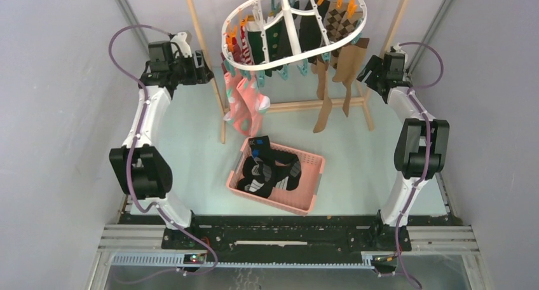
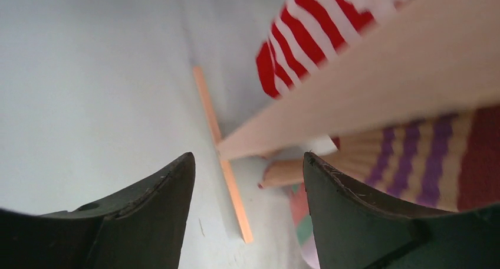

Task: Remove the socks clipped to the hanger
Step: Adjust the clothesline at the center of the board, then remove the sock from the hanger.

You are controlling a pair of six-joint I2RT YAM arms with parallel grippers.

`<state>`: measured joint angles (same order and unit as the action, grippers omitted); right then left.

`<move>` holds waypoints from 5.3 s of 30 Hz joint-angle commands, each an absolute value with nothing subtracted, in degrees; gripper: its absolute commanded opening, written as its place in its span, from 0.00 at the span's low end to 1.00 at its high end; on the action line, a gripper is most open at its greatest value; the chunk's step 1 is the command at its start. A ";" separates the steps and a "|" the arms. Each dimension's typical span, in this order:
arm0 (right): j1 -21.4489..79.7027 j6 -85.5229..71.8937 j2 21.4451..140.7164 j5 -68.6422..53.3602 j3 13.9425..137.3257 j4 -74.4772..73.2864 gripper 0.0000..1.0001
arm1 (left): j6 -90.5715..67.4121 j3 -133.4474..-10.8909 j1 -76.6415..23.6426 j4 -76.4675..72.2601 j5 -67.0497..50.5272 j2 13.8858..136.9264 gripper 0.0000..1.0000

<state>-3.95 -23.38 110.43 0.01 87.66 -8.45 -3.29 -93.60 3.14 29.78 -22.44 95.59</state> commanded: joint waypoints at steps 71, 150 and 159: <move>55.03 -18.87 96.06 2.47 78.95 15.14 0.00 | 12.49 -71.08 10.25 55.69 -46.75 62.58 0.95; 53.66 -25.58 102.71 16.82 111.74 -2.90 0.00 | 10.18 -61.14 0.44 44.96 -42.71 52.31 0.04; 54.30 -27.83 100.96 18.84 107.06 -0.59 0.57 | 10.35 -59.36 -1.47 45.20 -42.44 51.15 0.04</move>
<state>53.78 -27.46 103.55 17.08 108.18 -3.38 9.52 -59.94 -0.34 45.45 -42.52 52.40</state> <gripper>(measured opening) 0.477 0.097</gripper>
